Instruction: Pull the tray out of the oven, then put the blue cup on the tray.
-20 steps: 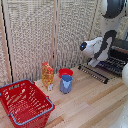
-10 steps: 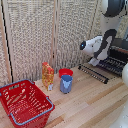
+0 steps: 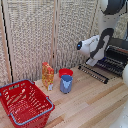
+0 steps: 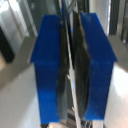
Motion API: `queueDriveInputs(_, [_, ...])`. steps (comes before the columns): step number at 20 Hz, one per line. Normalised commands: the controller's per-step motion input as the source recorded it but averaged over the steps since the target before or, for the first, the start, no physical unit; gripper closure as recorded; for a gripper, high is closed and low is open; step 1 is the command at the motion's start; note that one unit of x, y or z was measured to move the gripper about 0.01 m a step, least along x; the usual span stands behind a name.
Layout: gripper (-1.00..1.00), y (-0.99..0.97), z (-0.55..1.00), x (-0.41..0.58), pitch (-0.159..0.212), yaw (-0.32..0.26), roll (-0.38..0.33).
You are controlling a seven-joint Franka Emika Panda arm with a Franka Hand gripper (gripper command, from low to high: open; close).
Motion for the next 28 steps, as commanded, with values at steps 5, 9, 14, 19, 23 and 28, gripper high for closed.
queueDriveInputs(5, [1.00,0.79,0.30,0.187,-0.122,-0.062,0.050])
queueDriveInputs(9, [1.00,0.62,0.09,0.231,-0.102,-0.036,0.027])
queueDriveInputs(14, [1.00,0.40,-0.01,0.171,-0.032,-0.024,0.001])
queueDriveInputs(19, [-1.00,0.01,-0.03,0.057,0.006,-0.010,0.026])
queueDriveInputs(23, [-1.00,0.02,0.03,0.035,0.001,0.047,0.050])
queueDriveInputs(28, [-1.00,0.01,0.46,0.011,-0.011,0.046,0.143])
